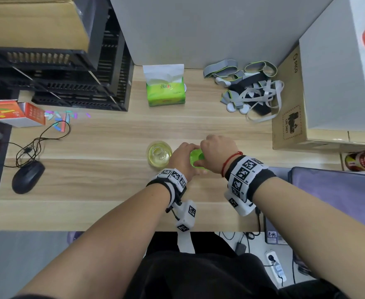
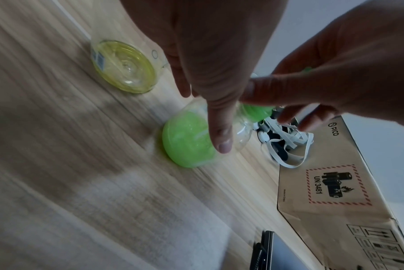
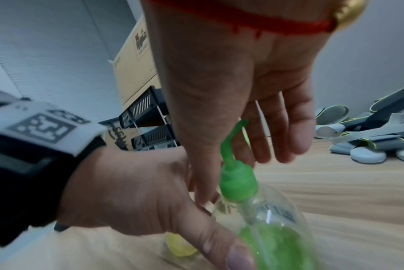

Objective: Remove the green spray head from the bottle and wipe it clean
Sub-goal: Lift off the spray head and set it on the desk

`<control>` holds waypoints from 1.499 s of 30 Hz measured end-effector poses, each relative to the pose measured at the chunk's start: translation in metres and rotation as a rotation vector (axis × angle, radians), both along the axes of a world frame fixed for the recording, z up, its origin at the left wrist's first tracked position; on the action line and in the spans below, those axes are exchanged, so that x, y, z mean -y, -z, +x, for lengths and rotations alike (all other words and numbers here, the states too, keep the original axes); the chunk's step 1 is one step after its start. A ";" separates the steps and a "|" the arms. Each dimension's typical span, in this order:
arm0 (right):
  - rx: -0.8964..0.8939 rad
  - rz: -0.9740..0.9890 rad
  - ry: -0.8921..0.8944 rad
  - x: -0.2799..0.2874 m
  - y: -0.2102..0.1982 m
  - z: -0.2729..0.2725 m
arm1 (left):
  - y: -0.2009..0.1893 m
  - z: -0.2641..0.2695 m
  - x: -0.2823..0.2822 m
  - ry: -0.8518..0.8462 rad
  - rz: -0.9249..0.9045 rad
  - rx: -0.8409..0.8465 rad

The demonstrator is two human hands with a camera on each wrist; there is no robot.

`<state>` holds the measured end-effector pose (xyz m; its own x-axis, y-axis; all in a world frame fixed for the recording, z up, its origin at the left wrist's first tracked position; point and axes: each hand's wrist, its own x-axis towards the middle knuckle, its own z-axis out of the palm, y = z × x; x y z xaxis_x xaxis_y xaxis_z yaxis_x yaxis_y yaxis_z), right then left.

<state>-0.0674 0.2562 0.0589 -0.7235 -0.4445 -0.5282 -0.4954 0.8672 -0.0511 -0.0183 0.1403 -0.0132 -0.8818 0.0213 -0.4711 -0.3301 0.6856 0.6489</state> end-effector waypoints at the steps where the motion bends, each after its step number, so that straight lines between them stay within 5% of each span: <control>1: -0.019 -0.025 -0.024 -0.002 0.001 0.001 | 0.000 0.000 0.000 -0.001 0.000 0.000; 24: 0.007 0.080 -0.151 0.013 0.004 0.013 | 0.006 0.001 0.002 -0.015 0.029 -0.037; 32: 0.002 0.008 0.020 0.010 0.008 0.021 | 0.001 0.001 0.001 -0.022 0.024 -0.071; 41: 0.117 0.047 0.111 0.010 -0.050 -0.051 | -0.047 -0.057 0.028 0.457 -0.243 0.200; 45: -0.008 -0.139 0.165 0.034 -0.064 -0.117 | -0.070 -0.091 0.073 0.125 -0.197 0.061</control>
<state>-0.1842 0.2219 0.1233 -0.7965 -0.3876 -0.4640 -0.3483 0.9215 -0.1720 -0.1095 0.0673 0.0572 -0.8480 0.0308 -0.5290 -0.2692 0.8349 0.4801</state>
